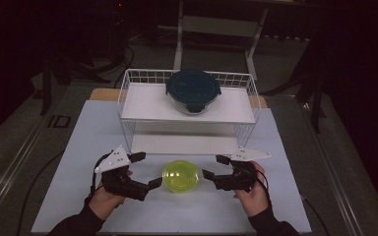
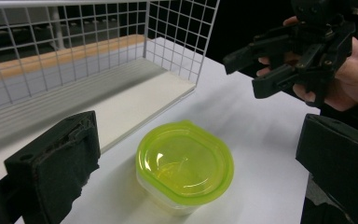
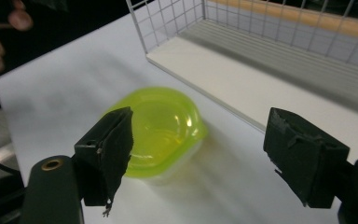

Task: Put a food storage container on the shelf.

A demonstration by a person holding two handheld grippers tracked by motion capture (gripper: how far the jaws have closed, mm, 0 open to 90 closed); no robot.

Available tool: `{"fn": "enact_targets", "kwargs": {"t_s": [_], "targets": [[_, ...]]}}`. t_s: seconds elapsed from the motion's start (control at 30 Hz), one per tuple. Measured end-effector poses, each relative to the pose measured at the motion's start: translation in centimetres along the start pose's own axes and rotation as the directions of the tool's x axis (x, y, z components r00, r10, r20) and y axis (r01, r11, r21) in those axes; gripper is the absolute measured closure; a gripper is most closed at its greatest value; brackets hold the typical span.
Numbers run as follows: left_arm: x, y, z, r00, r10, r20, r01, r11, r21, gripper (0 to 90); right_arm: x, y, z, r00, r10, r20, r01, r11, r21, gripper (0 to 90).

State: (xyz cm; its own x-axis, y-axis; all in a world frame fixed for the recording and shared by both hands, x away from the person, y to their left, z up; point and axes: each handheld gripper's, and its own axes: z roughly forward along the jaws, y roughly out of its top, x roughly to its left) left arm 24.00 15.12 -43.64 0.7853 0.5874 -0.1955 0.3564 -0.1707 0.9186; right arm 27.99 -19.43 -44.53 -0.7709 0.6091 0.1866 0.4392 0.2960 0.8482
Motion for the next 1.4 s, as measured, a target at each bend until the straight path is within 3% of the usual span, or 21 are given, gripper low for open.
{"fn": "enact_targets", "kwargs": {"t_s": [0.13,0.27,0.43,0.47,0.5,0.57,0.67,0.77,0.8,0.83,0.87,0.9,0.93,0.97,1.0,1.03,1.07,1.17,1.2,1.37,1.4], "targets": [[0.6,0.1,1.0,0.9988,-0.035,0.036,0.033,0.9988,0.036,0.0,0.1,0.1,0.5,0.9998,0.011,-0.017,-0.012,0.9997,-0.019,19.2],[1.1,-0.1,1.6,0.9972,-0.071,0.026,0.069,0.9958,0.06,0.0,0.0,0.1,1.0,0.9976,0.057,-0.038,-0.057,0.9984,0.007,19.2],[1.9,-0.7,3.0,0.9889,-0.148,0.009,0.146,0.9824,0.116,0.0,-0.3,-0.2,2.3,0.9844,0.169,-0.051,-0.165,0.9842,0.063,13.4],[1.9,-0.7,3.0,0.9889,-0.148,0.009,0.146,0.9824,0.116,0.0,-0.3,-0.2,2.3,0.9844,0.169,-0.051,-0.165,0.9842,0.063,13.4],[2.1,-0.9,3.4,0.988,-0.154,0.006,0.152,0.9789,0.137,1.8,-0.5,-0.2,2.7,0.9751,0.217,-0.045,-0.214,0.9747,0.063,13.8],[2.2,-1.1,3.6,0.9864,-0.165,0.001,0.163,0.976,0.145,3.3,-0.6,-0.3,2.8,0.9716,0.23,-0.057,-0.225,0.9714,0.075,14.2],[2.7,-1.6,4.3,0.9718,-0.236,-0.01,0.234,0.9574,0.169,6.6,-0.9,-0.5,3.5,0.9596,0.273,-0.066,-0.266,0.9581,0.107,19.4],[3.4,-2.2,5.0,0.9454,-0.326,-0.006,0.321,0.9272,0.193,14.7,-1.2,-0.8,4.2,0.9442,0.323,-0.062,-0.312,0.9391,0.144,23.1],[3.4,-2.2,5.0,0.9454,-0.326,-0.006,0.321,0.9272,0.193,15.4,-1.3,-0.9,4.4,0.9392,0.338,-0.058,-0.327,0.933,0.151,25.0],[3.7,-2.4,5.2,0.9339,-0.357,-0.014,0.353,0.9139,0.201,19.4,-1.5,-1.0,4.5,0.9315,0.36,-0.049,-0.349,0.9235,0.159,28.6],[3.7,-2.4,5.2,0.9339,-0.357,-0.014,0.353,0.9139,0.201,23.1,-1.5,-1.0,4.5,0.9315,0.36,-0.049,-0.349,0.9235,0.159,28.6],[3.8,-2.6,5.2,0.9265,-0.376,-0.011,0.371,0.9073,0.199,23.1,-1.6,-1.1,4.5,0.9257,0.376,-0.044,-0.364,0.9173,0.16,31.0],[4.0,-2.8,5.3,0.916,-0.401,-0.008,0.394,0.8962,0.204,26.8,-1.9,-1.3,4.8,0.9089,0.415,-0.043,-0.4,0.897,0.188,34.6],[4.2,-3.0,5.5,0.9014,-0.433,-0.012,0.425,0.88,0.211,28.8,-2.0,-1.4,4.8,0.9066,0.42,-0.038,-0.406,0.8934,0.192,37.0],[4.2,-3.0,5.5,0.9014,-0.433,-0.012,0.425,0.88,0.211,30.0,-2.0,-1.4,4.8,0.9066,0.42,-0.038,-0.406,0.8934,0.192,37.0],[4.4,-3.2,5.7,0.889,-0.457,-0.028,0.451,0.8628,0.229,32.1,-2.1,-1.7,5.1,0.9004,0.434,-0.034,-0.418,0.8835,0.212,39.8],[4.4,-3.2,5.7,0.889,-0.457,-0.028,0.451,0.8628,0.229,34.5,-2.1,-1.7,5.1,0.9004,0.434,-0.034,-0.418,0.8835,0.212,39.8],[4.6,-3.5,6.1,0.8689,-0.493,-0.047,0.488,0.8362,0.251,38.8,-2.1,-1.9,5.4,0.8933,0.449,-0.023,-0.431,0.8703,0.238,44.3],[4.6,-3.6,6.2,0.8664,-0.496,-0.059,0.493,0.8295,0.263,40.8,-2.1,-2.0,5.4,0.8892,0.457,-0.023,-0.438,0.865,0.244,45.8],[5.1,-4.3,6.6,0.8307,-0.55,-0.083,0.548,0.7834,0.292,51.9,-2.1,-2.3,5.8,0.8754,0.483,-0.026,-0.461,0.8488,0.26,53.8],[5.2,-4.3,6.6,0.8286,-0.554,-0.079,0.55,0.7802,0.297,55.0,-2.1,-2.4,5.8,0.8716,0.489,-0.026,-0.466,0.8439,0.266,55.8]]}}
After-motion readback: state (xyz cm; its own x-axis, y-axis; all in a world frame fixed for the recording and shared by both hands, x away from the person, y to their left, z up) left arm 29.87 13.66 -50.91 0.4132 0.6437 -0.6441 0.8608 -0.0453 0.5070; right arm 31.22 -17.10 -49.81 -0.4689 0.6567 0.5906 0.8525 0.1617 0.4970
